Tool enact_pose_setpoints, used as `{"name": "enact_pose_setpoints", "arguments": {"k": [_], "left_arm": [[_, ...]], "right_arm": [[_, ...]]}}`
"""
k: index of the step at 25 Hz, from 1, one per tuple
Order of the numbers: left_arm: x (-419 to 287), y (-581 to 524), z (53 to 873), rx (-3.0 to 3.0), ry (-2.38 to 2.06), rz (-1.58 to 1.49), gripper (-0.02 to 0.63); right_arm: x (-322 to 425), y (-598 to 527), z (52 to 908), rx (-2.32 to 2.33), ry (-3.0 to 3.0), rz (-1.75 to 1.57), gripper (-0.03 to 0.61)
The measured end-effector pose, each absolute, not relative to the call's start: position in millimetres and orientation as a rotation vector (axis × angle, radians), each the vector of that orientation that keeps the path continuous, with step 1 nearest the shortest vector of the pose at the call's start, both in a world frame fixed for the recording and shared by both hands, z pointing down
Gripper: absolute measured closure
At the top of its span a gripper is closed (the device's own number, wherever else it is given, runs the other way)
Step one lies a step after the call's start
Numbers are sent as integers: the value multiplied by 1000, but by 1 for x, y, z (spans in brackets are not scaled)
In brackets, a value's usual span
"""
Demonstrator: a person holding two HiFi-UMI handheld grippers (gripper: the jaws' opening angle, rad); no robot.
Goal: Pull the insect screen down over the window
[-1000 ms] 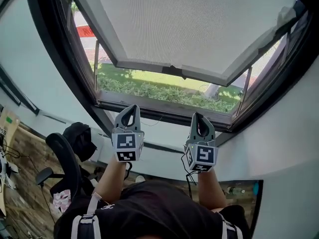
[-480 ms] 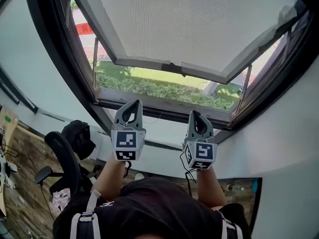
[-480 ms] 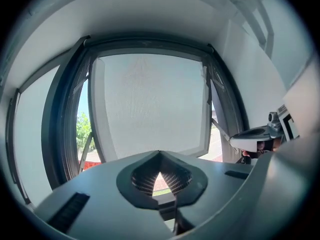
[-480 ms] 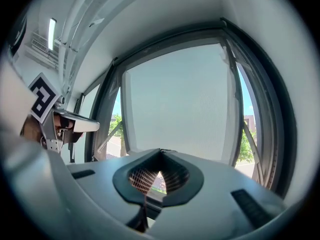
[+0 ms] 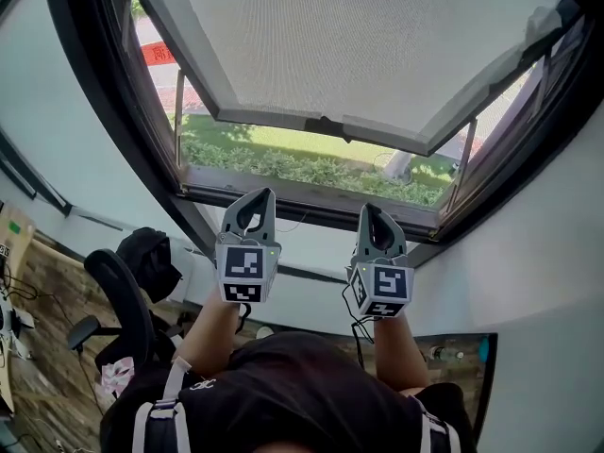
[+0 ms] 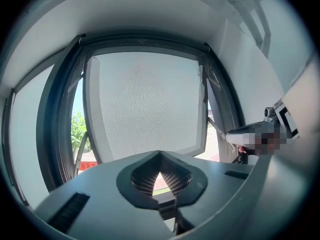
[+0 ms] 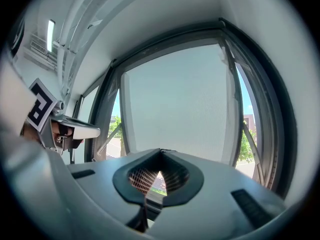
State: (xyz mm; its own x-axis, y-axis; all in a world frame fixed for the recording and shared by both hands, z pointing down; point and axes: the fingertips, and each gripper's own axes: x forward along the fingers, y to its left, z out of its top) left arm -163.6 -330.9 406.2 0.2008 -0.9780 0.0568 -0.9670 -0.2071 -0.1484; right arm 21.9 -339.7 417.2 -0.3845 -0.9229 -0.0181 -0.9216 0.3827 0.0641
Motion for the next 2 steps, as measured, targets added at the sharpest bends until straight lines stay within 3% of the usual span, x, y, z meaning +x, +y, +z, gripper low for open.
{"name": "enact_pose_setpoints", "arguments": {"k": [2], "left_arm": [[-164,-331,407,-2371,1930,-201,598]], "right_arm": [[22,-340,416,1732,-2599,-102,574]]}}
